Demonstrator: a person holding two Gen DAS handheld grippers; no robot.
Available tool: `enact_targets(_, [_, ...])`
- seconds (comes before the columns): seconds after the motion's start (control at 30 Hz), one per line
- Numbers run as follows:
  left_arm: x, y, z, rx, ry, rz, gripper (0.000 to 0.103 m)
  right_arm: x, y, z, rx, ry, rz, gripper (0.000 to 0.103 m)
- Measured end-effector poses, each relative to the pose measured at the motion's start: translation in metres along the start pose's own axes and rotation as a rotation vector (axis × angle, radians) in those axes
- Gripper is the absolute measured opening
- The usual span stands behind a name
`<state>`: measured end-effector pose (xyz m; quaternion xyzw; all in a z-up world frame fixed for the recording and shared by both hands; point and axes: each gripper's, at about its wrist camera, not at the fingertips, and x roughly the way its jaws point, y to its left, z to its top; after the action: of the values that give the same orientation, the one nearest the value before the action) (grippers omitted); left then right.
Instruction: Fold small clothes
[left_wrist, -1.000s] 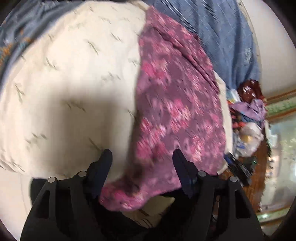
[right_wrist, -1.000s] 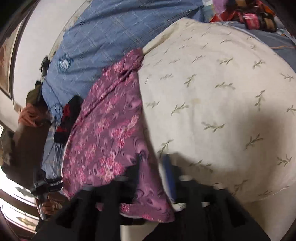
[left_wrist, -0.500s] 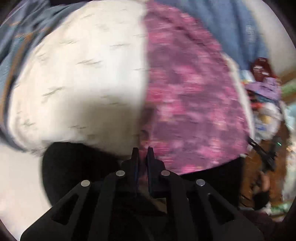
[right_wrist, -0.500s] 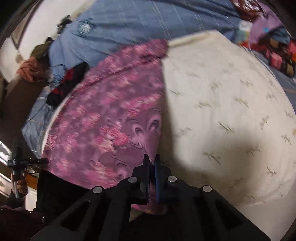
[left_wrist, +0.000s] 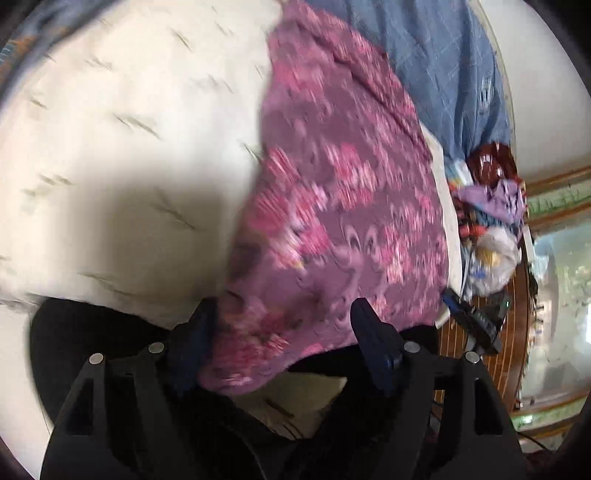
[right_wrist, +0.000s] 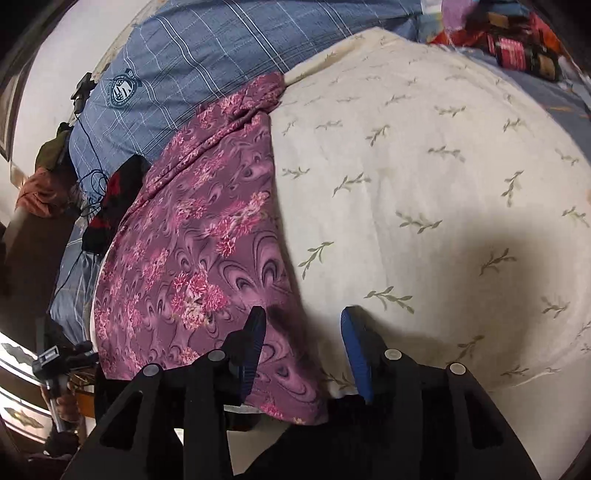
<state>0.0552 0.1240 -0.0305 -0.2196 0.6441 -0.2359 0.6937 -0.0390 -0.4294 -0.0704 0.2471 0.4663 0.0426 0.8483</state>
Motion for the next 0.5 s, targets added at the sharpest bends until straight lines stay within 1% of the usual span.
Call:
enact_targets(0.07, [0.009,-0.012,-0.008,0.057,0.033,0.024,0.074,0.004,0.007,-0.004,-0.021,0.013,0.028,0.045])
enact_targets(0.1, [0.014,-0.018,-0.012,0.089,0.049,0.044,0.074,0.008,0.013,-0.005,-0.052,0.034,0.067,0.044])
enact_targets(0.13, [0.017,-0.022,-0.014,0.109,0.061,0.053,0.074,0.014,0.020,-0.007,-0.088,0.061,0.085,0.039])
enact_targets(0.2, [0.021,-0.025,-0.018,0.132,0.076,0.066,0.073,0.018,0.027,-0.012,-0.152,0.093,0.066,0.030])
enact_targets(0.23, [0.023,-0.025,-0.018,0.127,0.077,0.068,0.070,0.021,0.030,-0.014,-0.181,0.105,0.046,0.018])
enact_targets(0.27, [0.023,-0.023,-0.018,0.116,0.079,0.063,0.049,0.022,0.030,-0.013,-0.191,0.113,0.036,0.010])
enact_targets(0.3, [0.022,-0.018,-0.018,0.098,0.090,0.049,0.016,0.023,0.030,-0.013,-0.190,0.119,0.038,0.010])
enact_targets(0.33, [0.023,-0.014,-0.018,0.080,0.104,0.039,0.009,0.022,0.030,-0.013,-0.189,0.120,0.041,0.009])
enact_targets(0.4, [0.024,-0.008,-0.016,0.049,0.103,0.056,0.010,0.020,0.030,-0.011,-0.196,0.137,0.046,0.008])
enact_targets(0.43, [0.023,-0.006,-0.017,0.045,0.102,0.054,0.010,0.019,0.029,-0.011,-0.194,0.143,0.032,0.008])
enact_targets(0.47, [0.022,-0.005,-0.018,0.042,0.103,0.048,0.010,0.020,0.027,-0.009,-0.186,0.155,0.013,0.009])
enact_targets(0.5, [0.020,-0.005,-0.019,0.043,0.102,0.039,0.010,0.020,0.025,-0.010,-0.181,0.172,0.026,0.013])
